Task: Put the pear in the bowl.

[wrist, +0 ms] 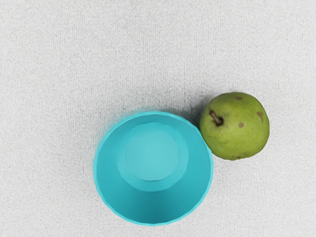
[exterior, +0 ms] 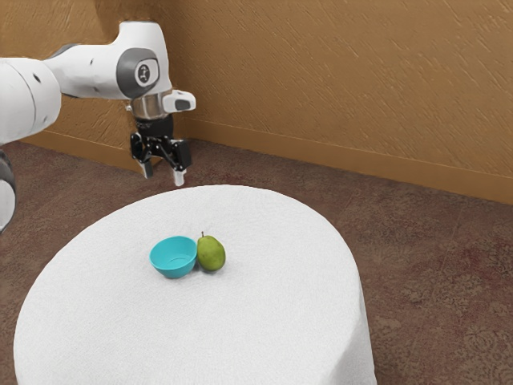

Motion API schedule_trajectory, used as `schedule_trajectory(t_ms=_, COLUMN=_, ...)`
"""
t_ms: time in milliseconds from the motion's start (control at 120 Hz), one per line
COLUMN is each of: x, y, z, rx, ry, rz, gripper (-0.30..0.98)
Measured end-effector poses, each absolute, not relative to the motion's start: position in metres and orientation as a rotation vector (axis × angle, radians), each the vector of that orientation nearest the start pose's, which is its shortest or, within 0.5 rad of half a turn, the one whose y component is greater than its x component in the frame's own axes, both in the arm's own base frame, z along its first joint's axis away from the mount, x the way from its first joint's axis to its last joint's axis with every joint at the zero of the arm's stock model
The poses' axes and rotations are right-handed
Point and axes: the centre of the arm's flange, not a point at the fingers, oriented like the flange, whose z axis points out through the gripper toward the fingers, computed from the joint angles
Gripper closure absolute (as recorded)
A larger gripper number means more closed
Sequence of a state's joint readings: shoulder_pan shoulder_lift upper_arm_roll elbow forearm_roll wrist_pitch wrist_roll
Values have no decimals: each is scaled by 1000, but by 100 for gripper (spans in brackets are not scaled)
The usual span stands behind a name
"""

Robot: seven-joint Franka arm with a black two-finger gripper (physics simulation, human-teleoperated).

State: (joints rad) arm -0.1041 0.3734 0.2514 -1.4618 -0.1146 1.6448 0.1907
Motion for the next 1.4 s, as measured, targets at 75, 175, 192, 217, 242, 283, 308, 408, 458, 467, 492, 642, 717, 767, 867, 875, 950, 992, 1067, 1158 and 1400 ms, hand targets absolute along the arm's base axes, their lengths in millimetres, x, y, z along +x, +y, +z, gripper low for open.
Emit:
schedule_trajectory(t_ms=75, x=652, y=62, z=435, rx=-3216, ry=112, rz=286, gripper=0)
schedule_trajectory(t_ms=175, x=654, y=69, z=413, rx=-3258, ry=170, rz=285, gripper=0)
schedule_trajectory(t_ms=192, x=655, y=69, z=411, rx=-3262, ry=183, rz=280, gripper=0)
schedule_trajectory(t_ms=217, x=656, y=68, z=408, rx=-3269, ry=206, rz=271, gripper=0)
schedule_trajectory(t_ms=242, x=655, y=67, z=402, rx=-3281, ry=225, rz=271, gripper=0)
schedule_trajectory(t_ms=283, x=653, y=66, z=392, rx=-3300, ry=261, rz=266, gripper=0)
schedule_trajectory(t_ms=308, x=653, y=64, z=387, rx=-3309, ry=288, rz=259, gripper=0)
schedule_trajectory(t_ms=408, x=654, y=57, z=377, rx=-3326, ry=401, rz=215, gripper=0)
schedule_trajectory(t_ms=458, x=656, y=55, z=371, rx=-3325, ry=454, rz=203, gripper=0)
schedule_trajectory(t_ms=467, x=656, y=54, z=370, rx=-3324, ry=463, rz=202, gripper=0)
schedule_trajectory(t_ms=492, x=658, y=51, z=365, rx=-3323, ry=497, rz=202, gripper=0)
schedule_trajectory(t_ms=642, x=664, y=36, z=333, rx=-3349, ry=659, rz=185, gripper=0)
schedule_trajectory(t_ms=717, x=666, y=34, z=322, rx=-3361, ry=721, rz=166, gripper=0)
schedule_trajectory(t_ms=767, x=667, y=32, z=316, rx=-3368, ry=759, rz=155, gripper=0)
schedule_trajectory(t_ms=867, x=669, y=31, z=301, rx=-3375, ry=825, rz=141, gripper=0)
schedule_trajectory(t_ms=875, x=669, y=31, z=300, rx=-3375, ry=831, rz=139, gripper=0)
schedule_trajectory(t_ms=950, x=669, y=29, z=293, rx=-3376, ry=877, rz=124, gripper=0)
schedule_trajectory(t_ms=992, x=667, y=29, z=287, rx=-3379, ry=897, rz=125, gripper=0)
schedule_trajectory(t_ms=1067, x=664, y=28, z=278, rx=-3380, ry=929, rz=123, gripper=0)
schedule_trajectory(t_ms=1158, x=662, y=28, z=273, rx=-3375, ry=968, rz=112, gripper=0)
schedule_trajectory(t_ms=1400, x=657, y=28, z=264, rx=-3364, ry=1052, rz=103, gripper=0)
